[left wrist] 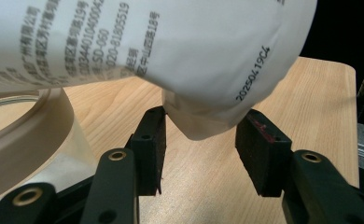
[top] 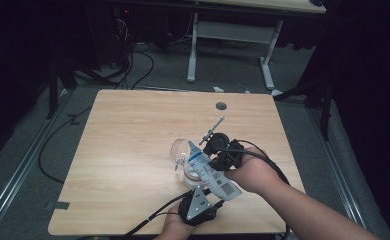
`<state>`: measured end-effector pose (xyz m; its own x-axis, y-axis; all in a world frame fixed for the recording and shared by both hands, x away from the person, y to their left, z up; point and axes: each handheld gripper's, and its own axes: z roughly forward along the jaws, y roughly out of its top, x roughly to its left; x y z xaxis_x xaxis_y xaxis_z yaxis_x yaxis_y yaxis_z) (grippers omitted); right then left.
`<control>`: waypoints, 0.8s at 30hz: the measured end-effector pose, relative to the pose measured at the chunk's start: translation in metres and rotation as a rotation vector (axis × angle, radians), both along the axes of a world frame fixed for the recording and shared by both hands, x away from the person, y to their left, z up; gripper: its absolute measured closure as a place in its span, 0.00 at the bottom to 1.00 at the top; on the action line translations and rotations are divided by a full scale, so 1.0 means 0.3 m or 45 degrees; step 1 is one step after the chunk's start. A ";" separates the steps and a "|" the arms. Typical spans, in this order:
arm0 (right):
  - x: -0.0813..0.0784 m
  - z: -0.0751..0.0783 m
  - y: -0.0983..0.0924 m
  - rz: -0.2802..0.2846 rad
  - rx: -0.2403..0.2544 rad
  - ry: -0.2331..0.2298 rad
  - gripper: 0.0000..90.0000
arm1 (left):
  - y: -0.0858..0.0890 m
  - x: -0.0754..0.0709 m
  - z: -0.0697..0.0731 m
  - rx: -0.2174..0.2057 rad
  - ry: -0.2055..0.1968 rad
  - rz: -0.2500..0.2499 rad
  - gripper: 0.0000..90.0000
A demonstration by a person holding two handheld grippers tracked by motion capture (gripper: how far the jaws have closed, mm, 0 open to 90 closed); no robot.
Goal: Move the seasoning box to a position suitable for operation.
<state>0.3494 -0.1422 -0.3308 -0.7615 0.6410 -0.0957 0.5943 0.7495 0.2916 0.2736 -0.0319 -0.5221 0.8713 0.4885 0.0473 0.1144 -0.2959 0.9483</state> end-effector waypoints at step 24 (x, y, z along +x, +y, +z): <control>-0.001 0.039 -0.008 -0.009 0.013 -0.033 1.00 | 0.093 -0.015 -0.004 0.013 -0.003 0.012 0.60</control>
<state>0.3493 -0.1446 -0.3193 -0.7543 0.6475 -0.1089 0.5918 0.7423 0.3144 0.2691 -0.0040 -0.5231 0.8667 0.4959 0.0542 0.1151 -0.3045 0.9455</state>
